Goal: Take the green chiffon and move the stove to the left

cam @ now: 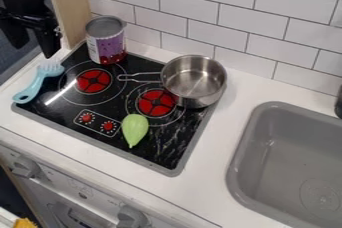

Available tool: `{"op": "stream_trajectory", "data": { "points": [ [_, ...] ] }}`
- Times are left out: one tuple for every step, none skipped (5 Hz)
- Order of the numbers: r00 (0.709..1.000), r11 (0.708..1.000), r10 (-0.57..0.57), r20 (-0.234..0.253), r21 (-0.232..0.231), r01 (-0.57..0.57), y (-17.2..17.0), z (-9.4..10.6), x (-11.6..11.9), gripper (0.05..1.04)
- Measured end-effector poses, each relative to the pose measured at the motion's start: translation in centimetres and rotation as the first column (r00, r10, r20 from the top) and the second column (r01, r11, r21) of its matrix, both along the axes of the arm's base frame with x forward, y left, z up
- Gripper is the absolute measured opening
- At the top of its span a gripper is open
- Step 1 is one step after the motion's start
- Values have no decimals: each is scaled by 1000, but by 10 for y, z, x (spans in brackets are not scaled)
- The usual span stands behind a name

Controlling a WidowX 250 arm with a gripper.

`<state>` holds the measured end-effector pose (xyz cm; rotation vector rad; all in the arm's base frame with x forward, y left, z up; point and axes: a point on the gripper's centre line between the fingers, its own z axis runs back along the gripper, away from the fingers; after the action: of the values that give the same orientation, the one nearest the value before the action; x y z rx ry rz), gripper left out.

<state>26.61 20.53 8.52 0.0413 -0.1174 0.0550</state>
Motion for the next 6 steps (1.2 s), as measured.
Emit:
{"op": "stream_trajectory", "data": {
  "points": [
    [1000, 1000, 4, -25, -22, -4, -3, -11, -3, 1000],
    [998, 999, -24, -53, -36, 22, -31, -23, -15, 1000],
    [993, 986, -113, -19, -124, 110, -66, -29, -24, 1000],
    [979, 972, -203, 6, -124, 202, -100, -30, -29, 1000],
    [956, 948, -292, -16, -139, 287, -132, -39, -29, 999],
    [943, 935, -332, -16, -134, 327, -155, -47, -28, 1000]
  ]
}}
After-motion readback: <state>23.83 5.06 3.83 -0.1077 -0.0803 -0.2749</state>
